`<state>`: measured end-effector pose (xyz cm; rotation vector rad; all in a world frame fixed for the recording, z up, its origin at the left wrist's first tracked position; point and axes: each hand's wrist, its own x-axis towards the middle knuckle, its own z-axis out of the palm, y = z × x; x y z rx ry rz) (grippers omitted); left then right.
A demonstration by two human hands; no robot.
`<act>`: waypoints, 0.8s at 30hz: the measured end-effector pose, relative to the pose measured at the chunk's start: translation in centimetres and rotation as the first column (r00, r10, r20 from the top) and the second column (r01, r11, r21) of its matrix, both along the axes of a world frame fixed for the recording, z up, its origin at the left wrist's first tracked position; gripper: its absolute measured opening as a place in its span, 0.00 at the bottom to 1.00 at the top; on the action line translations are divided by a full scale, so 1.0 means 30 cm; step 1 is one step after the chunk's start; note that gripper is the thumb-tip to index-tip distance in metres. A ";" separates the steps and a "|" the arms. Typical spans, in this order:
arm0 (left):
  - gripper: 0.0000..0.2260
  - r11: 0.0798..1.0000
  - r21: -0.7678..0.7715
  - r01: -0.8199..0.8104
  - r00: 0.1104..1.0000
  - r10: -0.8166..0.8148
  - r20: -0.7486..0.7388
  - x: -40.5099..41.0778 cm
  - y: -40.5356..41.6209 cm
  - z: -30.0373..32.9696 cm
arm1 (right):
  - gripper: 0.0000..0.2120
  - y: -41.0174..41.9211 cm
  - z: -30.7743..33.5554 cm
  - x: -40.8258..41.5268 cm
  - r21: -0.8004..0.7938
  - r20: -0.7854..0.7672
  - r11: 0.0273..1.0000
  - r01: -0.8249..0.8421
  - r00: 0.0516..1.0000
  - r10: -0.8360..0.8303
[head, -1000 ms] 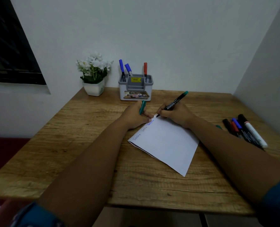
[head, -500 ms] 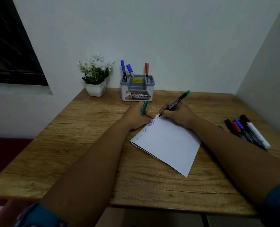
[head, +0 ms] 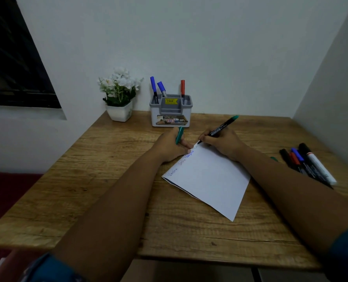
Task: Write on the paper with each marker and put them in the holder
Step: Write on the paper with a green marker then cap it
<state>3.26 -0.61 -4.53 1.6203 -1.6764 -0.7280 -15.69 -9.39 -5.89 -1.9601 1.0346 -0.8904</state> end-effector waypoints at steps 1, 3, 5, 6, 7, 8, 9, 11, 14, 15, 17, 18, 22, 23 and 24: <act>0.15 1.000 0.000 0.000 1.000 0.000 -0.003 0.001 -0.001 -0.001 | 0.05 0.002 0.000 0.002 -0.005 -0.007 1.000 0.002 1.000 -0.002; 0.15 1.000 -0.005 -0.001 1.000 0.001 -0.002 0.003 -0.003 -0.003 | 0.04 0.006 0.002 0.007 -0.019 -0.027 1.000 0.013 1.000 -0.014; 0.16 1.000 -0.017 0.002 1.000 -0.002 0.006 0.006 -0.003 -0.006 | 0.03 0.009 0.006 0.007 -0.018 -0.028 1.000 0.025 0.999 -0.025; 0.16 1.000 -0.022 0.005 1.000 -0.005 0.008 0.006 -0.003 -0.007 | 0.03 0.011 0.009 0.006 -0.020 -0.030 0.999 0.028 0.999 -0.028; 0.16 1.000 -0.024 0.007 1.000 -0.007 0.008 0.007 -0.004 -0.008 | 0.04 0.012 0.010 0.005 -0.023 -0.033 0.999 0.029 0.999 -0.030; 0.17 1.000 -0.022 0.008 1.000 -0.007 0.009 0.008 -0.006 -0.008 | 0.04 0.012 0.011 0.006 -0.025 -0.038 0.999 0.028 0.999 -0.029; 0.17 1.000 -0.020 0.006 1.000 -0.006 0.010 0.007 -0.008 -0.008 | 0.04 0.012 0.011 0.007 -0.023 -0.046 0.999 0.027 0.999 -0.028; 0.17 1.000 -0.017 0.005 1.000 -0.005 0.009 0.007 -0.010 -0.009 | 0.06 0.013 0.013 0.010 0.008 -0.031 0.999 0.039 0.999 -0.038; 0.15 0.998 -0.030 0.047 0.999 -0.046 0.016 0.002 -0.013 -0.013 | 0.10 0.000 0.017 0.007 0.147 0.187 0.986 0.082 0.976 -0.109; 0.15 0.997 -0.034 0.066 0.998 -0.066 0.012 0.001 -0.013 -0.015 | 0.09 -0.008 0.018 0.004 0.170 0.228 0.982 0.086 0.966 -0.124; 0.14 0.995 -0.039 0.087 0.996 -0.086 0.017 0.003 -0.016 -0.017 | 0.04 -0.020 0.017 0.000 0.187 0.205 0.979 0.080 0.971 -0.119; 0.14 0.995 -0.037 0.089 0.996 -0.088 0.027 0.005 -0.017 -0.016 | 0.06 -0.024 0.015 -0.001 0.197 0.181 0.978 0.066 0.978 -0.102; 0.14 0.996 -0.034 0.086 0.995 -0.085 0.049 0.007 -0.018 -0.014 | 0.02 -0.021 0.017 -0.004 0.139 0.079 0.990 0.036 0.996 -0.047; 0.14 0.995 -0.034 0.089 0.995 -0.087 0.047 0.006 -0.017 -0.014 | 0.02 -0.023 0.016 -0.004 0.092 0.042 0.994 0.056 0.997 -0.060; 0.13 0.995 -0.033 0.092 0.995 -0.091 0.046 0.006 -0.017 -0.013 | 0.03 -0.022 0.016 -0.004 0.046 0.006 0.996 0.070 0.998 -0.070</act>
